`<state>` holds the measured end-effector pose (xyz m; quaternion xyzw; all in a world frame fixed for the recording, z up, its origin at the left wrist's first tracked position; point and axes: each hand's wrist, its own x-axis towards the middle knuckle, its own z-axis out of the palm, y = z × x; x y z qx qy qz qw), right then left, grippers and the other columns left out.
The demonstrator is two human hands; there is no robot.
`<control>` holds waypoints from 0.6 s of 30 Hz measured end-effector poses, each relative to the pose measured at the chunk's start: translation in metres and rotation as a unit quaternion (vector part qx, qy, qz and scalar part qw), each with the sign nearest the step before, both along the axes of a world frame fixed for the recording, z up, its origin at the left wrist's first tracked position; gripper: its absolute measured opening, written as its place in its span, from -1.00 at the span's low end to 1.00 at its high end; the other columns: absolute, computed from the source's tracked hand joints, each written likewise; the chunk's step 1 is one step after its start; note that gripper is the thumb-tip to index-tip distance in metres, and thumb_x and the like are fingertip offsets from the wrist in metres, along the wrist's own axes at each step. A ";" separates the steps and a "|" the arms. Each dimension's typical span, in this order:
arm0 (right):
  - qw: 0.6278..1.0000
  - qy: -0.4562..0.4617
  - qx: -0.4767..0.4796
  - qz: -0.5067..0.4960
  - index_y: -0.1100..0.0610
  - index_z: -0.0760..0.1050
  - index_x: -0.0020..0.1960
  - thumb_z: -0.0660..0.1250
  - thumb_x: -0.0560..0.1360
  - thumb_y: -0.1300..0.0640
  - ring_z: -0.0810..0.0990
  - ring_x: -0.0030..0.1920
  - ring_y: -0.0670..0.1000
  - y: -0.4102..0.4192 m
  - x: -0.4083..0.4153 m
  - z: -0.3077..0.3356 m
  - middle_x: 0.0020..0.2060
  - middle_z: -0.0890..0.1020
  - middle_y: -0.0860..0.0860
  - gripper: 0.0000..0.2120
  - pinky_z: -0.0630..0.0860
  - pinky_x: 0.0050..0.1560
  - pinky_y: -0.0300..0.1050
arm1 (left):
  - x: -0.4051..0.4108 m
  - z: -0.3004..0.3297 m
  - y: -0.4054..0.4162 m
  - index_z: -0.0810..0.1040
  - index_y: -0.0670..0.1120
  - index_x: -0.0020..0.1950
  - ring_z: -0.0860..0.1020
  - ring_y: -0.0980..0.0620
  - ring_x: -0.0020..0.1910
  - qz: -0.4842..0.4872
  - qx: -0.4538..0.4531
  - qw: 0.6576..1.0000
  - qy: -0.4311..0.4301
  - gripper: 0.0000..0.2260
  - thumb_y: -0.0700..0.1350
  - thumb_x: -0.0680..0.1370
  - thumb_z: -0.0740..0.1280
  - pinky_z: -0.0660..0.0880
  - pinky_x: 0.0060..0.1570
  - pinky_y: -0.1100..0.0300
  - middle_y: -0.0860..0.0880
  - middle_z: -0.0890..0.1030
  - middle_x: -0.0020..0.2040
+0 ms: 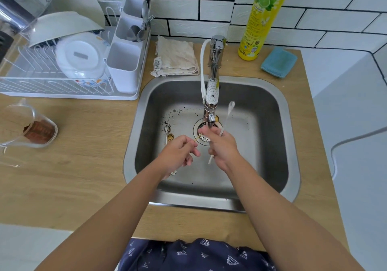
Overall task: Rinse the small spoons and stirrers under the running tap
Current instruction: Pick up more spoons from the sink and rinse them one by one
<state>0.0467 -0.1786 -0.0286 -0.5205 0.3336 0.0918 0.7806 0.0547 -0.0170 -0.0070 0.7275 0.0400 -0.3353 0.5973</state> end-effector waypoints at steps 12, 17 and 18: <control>1.000 -0.012 0.019 0.015 0.14 0.71 -0.08 0.50 0.54 0.13 0.18 -0.57 -0.15 0.003 -0.011 0.001 -0.32 0.67 -0.07 -0.92 0.18 -0.57 -0.27 | 0.001 0.007 -0.011 0.43 -0.07 -0.11 0.19 0.08 -0.51 0.019 -0.022 0.995 0.091 -0.83 -0.04 0.63 0.17 0.16 -0.50 0.25 0.06 0.29 -0.46; 1.000 0.001 -0.027 -0.011 0.12 0.70 -0.13 0.54 0.50 0.10 0.18 -0.55 -0.13 0.003 -0.009 0.004 -0.35 0.69 -0.10 -0.91 0.17 -0.53 -0.24 | -0.004 0.009 -0.007 0.43 -0.06 -0.05 0.40 0.08 -0.45 -0.078 0.060 0.995 -0.016 -0.73 0.12 0.65 0.18 0.36 -0.39 0.21 0.03 0.51 -0.32; 0.999 0.000 -0.032 -0.014 0.11 0.71 -0.15 0.53 0.51 0.09 0.18 -0.55 -0.13 0.001 -0.008 0.004 -0.36 0.68 -0.11 -0.89 0.17 -0.54 -0.25 | -0.004 0.008 -0.006 0.46 -0.06 -0.02 0.44 0.08 -0.41 -0.090 0.103 0.989 -0.064 -0.75 0.10 0.65 0.18 0.40 -0.32 0.18 0.04 0.54 -0.27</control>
